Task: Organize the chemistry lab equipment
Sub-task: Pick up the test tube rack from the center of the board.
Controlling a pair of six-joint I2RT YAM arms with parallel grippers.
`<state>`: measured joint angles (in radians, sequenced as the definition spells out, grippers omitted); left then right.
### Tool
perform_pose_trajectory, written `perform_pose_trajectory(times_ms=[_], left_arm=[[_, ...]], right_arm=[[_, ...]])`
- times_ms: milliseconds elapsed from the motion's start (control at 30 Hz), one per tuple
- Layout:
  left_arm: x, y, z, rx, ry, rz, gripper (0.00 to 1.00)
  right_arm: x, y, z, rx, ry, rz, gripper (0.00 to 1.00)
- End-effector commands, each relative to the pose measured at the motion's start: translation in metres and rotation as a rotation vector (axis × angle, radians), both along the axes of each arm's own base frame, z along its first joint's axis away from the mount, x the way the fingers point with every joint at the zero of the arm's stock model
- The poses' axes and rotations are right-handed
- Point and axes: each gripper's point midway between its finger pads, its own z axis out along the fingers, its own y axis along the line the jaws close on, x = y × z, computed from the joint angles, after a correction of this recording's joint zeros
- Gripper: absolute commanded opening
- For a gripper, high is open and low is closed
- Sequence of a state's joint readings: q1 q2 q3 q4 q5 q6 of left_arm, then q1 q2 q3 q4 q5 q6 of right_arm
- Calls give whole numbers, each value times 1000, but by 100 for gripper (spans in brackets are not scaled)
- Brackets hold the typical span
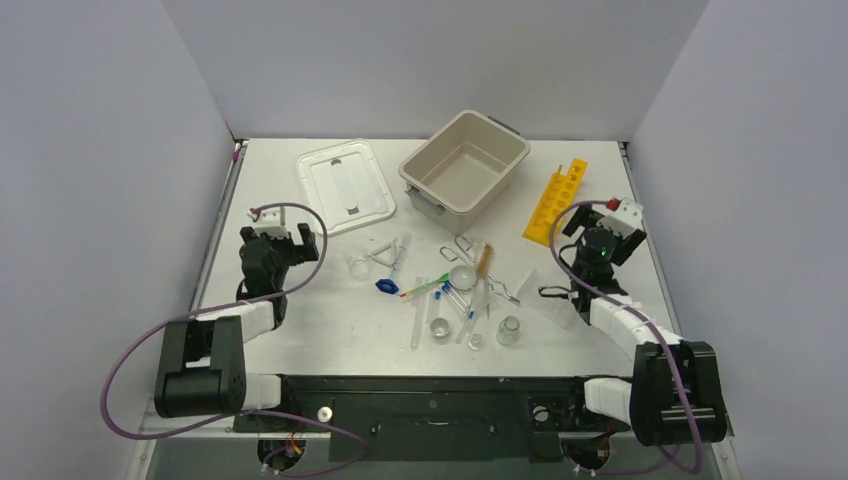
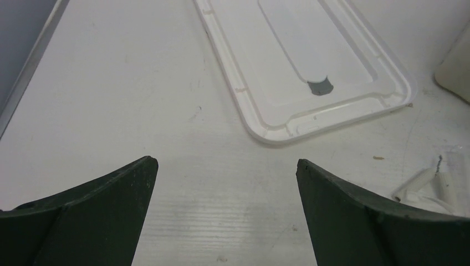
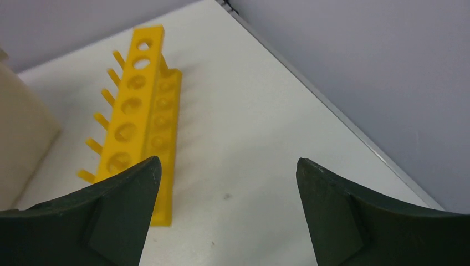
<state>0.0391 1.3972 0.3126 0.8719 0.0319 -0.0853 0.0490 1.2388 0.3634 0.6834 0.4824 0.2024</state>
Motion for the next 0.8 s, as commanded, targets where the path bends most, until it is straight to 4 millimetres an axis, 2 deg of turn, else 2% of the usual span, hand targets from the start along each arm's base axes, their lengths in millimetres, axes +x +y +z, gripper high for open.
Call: perform_pose_trajectory(times_ms=[0,33,67,100,133,167,200,233,267,300,333,367,400,433,467,500,533,567,633,667,700,733,767], left_arm=[[8,-14,52,-49,9,-83,97],[2,-20,56,-64,28,-113,97],[2,-23,66,-72,25,-128,96],[-6,-27,61,-87,81,-147,96],[-2,-29,74,-93,80,-155,96],[-10,-33,64,-108,158,-176,96],[-5,-35,79,-105,152,-192,96],[-14,-39,68,-121,234,-208,96],[-12,-40,81,-123,232,-216,97],[-19,-43,79,-134,269,-229,97],[-21,-45,86,-136,275,-240,97],[-21,-45,96,-130,256,-245,97],[-25,-47,97,-131,269,-252,97],[-26,-47,105,-127,256,-256,97],[-29,-48,106,-130,270,-262,97],[-29,-49,112,-127,263,-264,97],[-31,-49,111,-125,279,-268,97],[-30,-49,114,-122,280,-272,97],[-31,-49,113,-114,301,-278,97],[-31,-49,109,-114,321,-276,96],[-31,-48,108,-110,327,-274,96],[-31,-48,105,-110,342,-272,96],[-31,-47,104,-105,346,-271,96]], right_arm=[[20,22,49,147,12,58,87],[19,27,43,204,40,68,87],[26,38,52,254,45,121,87],[30,45,56,325,25,133,87],[35,55,61,385,35,181,87],[38,62,64,448,29,197,87],[44,77,68,496,48,280,87],[48,85,74,509,46,326,87],[51,95,73,526,60,386,87],[54,96,80,526,52,394,87],[53,91,73,531,82,356,87],[56,87,81,522,76,336,87],[54,77,73,503,111,274,86],[57,72,83,488,102,246,84],[55,62,73,468,147,186,79],[60,58,83,456,138,168,76],[61,51,73,437,182,126,70],[65,49,80,427,173,114,67],[73,40,67,406,209,63,59],[78,39,70,402,204,55,58],[82,37,60,400,229,42,56],[87,37,63,399,225,41,55],[91,37,52,399,257,35,54]])
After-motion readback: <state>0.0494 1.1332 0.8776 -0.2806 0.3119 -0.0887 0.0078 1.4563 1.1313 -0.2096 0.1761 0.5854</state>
